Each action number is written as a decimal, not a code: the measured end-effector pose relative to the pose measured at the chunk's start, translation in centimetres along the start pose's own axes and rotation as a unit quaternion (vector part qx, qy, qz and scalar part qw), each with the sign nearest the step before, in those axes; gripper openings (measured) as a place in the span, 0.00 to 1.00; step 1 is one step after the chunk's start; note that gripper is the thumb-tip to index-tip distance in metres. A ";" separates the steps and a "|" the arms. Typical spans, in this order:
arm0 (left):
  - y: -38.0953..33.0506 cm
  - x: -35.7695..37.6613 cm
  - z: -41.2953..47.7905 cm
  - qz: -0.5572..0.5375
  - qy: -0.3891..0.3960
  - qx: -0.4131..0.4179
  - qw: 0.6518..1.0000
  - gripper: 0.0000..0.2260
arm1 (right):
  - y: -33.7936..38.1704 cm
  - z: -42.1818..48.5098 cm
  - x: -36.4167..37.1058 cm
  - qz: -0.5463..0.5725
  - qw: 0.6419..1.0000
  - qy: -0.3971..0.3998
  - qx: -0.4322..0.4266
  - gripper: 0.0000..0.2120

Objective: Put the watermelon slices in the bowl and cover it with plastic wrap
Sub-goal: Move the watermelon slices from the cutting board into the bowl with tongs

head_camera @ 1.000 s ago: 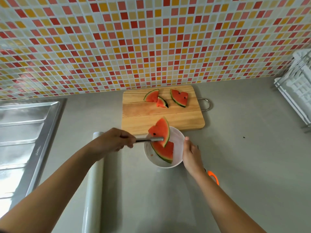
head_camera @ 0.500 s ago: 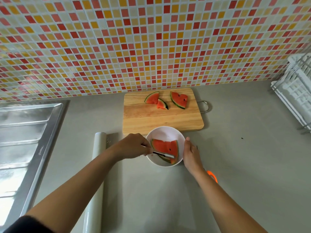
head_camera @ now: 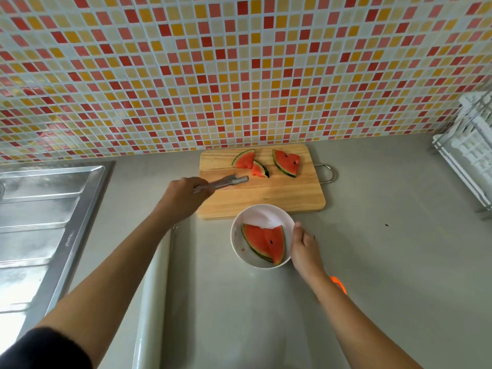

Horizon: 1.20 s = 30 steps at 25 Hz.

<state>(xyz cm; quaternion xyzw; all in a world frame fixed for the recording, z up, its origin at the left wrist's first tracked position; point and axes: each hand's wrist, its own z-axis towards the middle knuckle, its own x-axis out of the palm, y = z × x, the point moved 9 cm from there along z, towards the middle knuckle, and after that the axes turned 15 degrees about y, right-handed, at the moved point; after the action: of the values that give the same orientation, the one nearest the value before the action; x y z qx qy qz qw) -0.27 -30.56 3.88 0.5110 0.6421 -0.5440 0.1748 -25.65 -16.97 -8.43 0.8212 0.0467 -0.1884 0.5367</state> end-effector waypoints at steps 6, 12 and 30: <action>3.2 2.0 7.5 0.012 -0.039 -0.031 0.999 0.14 | -0.3 0.2 -0.5 -0.003 1.000 -0.019 -0.013 0.23; 3.1 1.8 11.9 0.027 0.015 0.017 0.999 0.18 | -1.3 0.4 -0.5 -0.011 0.999 -0.030 0.011 0.22; 2.9 1.8 11.7 0.015 0.006 0.060 0.998 0.14 | -1.1 0.0 -0.7 0.006 0.999 -0.049 0.001 0.21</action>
<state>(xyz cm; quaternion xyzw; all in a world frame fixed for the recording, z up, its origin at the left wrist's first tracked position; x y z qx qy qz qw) -2.43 -40.27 -3.13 0.5331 0.6021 -0.5756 0.1481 -26.59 -16.39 -9.13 0.8119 0.0154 -0.2247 0.5385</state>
